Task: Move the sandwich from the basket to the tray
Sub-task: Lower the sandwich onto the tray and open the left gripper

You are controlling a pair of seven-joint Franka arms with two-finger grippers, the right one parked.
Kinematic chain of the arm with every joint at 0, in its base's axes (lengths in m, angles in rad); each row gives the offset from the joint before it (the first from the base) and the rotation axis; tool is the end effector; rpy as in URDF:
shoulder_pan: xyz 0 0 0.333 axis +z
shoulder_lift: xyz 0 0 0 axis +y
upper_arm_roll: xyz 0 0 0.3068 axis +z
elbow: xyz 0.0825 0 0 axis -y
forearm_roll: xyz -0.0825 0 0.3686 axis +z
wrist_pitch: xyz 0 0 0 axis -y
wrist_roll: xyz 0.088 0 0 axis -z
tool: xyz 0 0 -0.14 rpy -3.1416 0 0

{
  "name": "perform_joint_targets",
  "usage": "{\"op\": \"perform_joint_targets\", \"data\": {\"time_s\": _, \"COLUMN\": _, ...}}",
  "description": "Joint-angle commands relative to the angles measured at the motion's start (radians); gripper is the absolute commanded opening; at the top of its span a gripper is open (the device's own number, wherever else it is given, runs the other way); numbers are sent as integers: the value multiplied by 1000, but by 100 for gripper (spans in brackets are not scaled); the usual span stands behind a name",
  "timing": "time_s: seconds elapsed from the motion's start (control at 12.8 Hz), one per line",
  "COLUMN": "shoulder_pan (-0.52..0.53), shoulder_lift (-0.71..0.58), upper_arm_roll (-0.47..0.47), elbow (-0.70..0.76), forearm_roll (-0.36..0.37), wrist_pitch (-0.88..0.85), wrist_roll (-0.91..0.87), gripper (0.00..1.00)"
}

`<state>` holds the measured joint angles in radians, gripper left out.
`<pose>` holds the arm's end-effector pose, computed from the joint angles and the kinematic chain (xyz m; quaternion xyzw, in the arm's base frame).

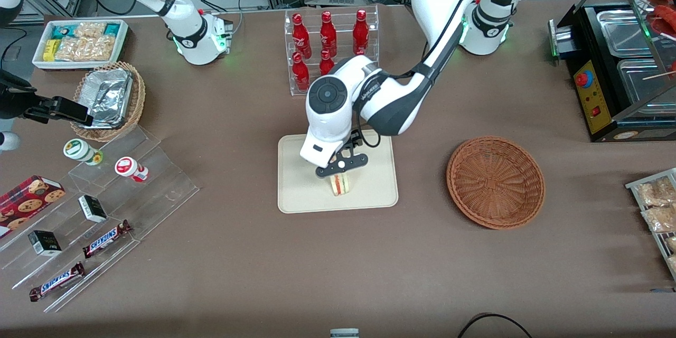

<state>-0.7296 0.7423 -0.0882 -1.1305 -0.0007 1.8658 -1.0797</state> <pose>0.5125 -0.5222 0.3333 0.9894 0.1420 -0.0258 0.0158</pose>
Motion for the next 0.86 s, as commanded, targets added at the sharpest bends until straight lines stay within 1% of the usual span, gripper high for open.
{"op": "perform_joint_targets", "data": {"time_s": 0.0, "shoulder_pan": 10, "shoulder_lift": -35, "upper_arm_roll": 4, "elbow": -5, "forearm_roll": -2, "wrist_pitch": -22, "wrist_roll": 90, "gripper": 100}}
{"op": "perform_joint_targets", "data": {"time_s": 0.16, "shoulder_pan": 19, "shoulder_lift": -61, "upper_arm_roll": 10, "elbow": -9, "forearm_roll": 13, "wrist_pitch": -36, "wrist_roll": 160, "gripper": 100}}
{"op": "perform_joint_targets", "data": {"time_s": 0.39, "shoulder_pan": 77, "shoulder_lift": -109, "upper_arm_roll": 10, "elbow": -20, "forearm_roll": 11, "wrist_pitch": -127, "wrist_roll": 202, "gripper": 100}}
{"op": "perform_joint_targets", "data": {"time_s": 0.47, "shoulder_pan": 117, "shoulder_lift": -135, "upper_arm_roll": 8, "elbow": -47, "forearm_roll": 2, "wrist_pitch": -155, "wrist_roll": 227, "gripper": 100}}
{"op": "perform_joint_targets", "data": {"time_s": 0.63, "shoulder_pan": 180, "shoulder_lift": -239, "upper_arm_roll": 7, "elbow": -168, "forearm_roll": -7, "wrist_pitch": -168, "wrist_roll": 351, "gripper": 100}}
{"op": "perform_joint_targets", "data": {"time_s": 0.78, "shoulder_pan": 269, "shoulder_lift": -338, "upper_arm_roll": 7, "elbow": -273, "forearm_roll": -8, "wrist_pitch": -169, "wrist_roll": 491, "gripper": 100}}
